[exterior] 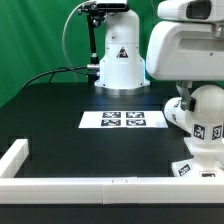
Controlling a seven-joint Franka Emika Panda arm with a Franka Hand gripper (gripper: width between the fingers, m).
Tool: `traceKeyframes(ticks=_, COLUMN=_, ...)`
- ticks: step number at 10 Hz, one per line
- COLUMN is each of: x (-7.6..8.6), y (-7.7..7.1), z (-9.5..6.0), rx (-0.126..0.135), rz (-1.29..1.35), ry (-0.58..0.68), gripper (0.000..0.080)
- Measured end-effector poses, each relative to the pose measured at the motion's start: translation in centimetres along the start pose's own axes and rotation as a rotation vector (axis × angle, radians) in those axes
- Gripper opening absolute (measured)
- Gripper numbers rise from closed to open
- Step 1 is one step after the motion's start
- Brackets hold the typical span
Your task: Assemble lamp
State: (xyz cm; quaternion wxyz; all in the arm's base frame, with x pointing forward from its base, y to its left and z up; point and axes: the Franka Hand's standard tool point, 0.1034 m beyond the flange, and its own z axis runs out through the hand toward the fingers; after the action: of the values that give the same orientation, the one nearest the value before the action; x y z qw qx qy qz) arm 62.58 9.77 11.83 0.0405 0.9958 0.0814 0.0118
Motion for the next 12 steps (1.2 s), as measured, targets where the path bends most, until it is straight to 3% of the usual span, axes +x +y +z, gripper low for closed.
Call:
traceKeyframes(ticks=5, x=0.26, y=0.59, z=0.12, rx=-0.001, rz=0.684, ry=0.056, gripper=0.0573)
traceKeyframes(ticks=6, x=0.27, y=0.85, z=0.1, rx=0.009, rz=0.77, ry=0.054, gripper=0.0574)
traceKeyframes(ticks=10, x=-0.07, y=0.9, z=0.17, rx=0.008, rz=1.027, ry=0.038, gripper=0.0574)
traceKeyframes(ticks=12, x=-0.39, y=0.87, z=0.23, rx=0.031, rz=1.351, ry=0.005, gripper=0.0574)
